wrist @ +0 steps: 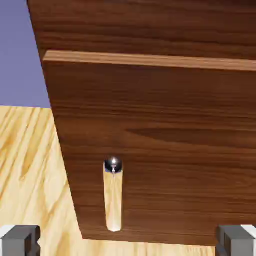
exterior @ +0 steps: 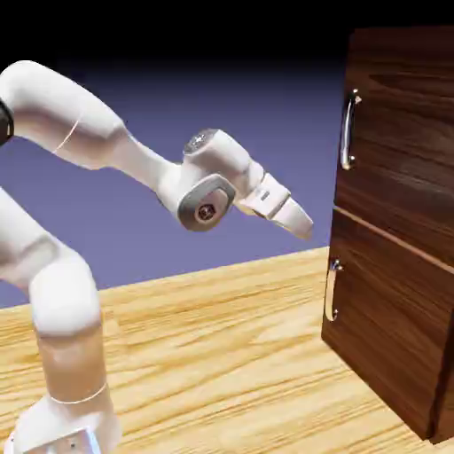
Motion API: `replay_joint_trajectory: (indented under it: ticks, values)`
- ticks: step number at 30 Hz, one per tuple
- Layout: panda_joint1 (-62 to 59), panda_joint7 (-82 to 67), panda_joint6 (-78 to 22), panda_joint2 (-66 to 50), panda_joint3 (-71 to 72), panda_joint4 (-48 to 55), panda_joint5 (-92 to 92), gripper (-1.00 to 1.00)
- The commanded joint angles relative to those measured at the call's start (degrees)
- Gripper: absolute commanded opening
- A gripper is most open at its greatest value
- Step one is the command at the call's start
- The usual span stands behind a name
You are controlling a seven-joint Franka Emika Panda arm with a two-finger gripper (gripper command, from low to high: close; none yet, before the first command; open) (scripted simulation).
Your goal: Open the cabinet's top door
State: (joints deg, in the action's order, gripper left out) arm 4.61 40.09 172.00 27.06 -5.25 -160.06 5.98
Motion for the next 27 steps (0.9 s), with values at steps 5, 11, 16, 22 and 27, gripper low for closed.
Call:
replay_joint_trajectory:
  ticks: [5,11,16,22,27]
  values:
    - [7.27,-4.38,-3.71,-10.39,-9.73,1.75,11.08,0.00]
    - [15.99,-9.63,-8.17,-22.85,-21.41,3.84,24.37,0.00]
    - [23.26,-14.01,-11.88,-33.23,-31.13,5.59,35.45,0.00]
    - [31.98,-19.27,-16.34,-45.69,-42.81,7.68,48.74,0.00]
    - [39.24,-23.64,-20.05,-56.08,-52.54,9.43,59.82,0.00]
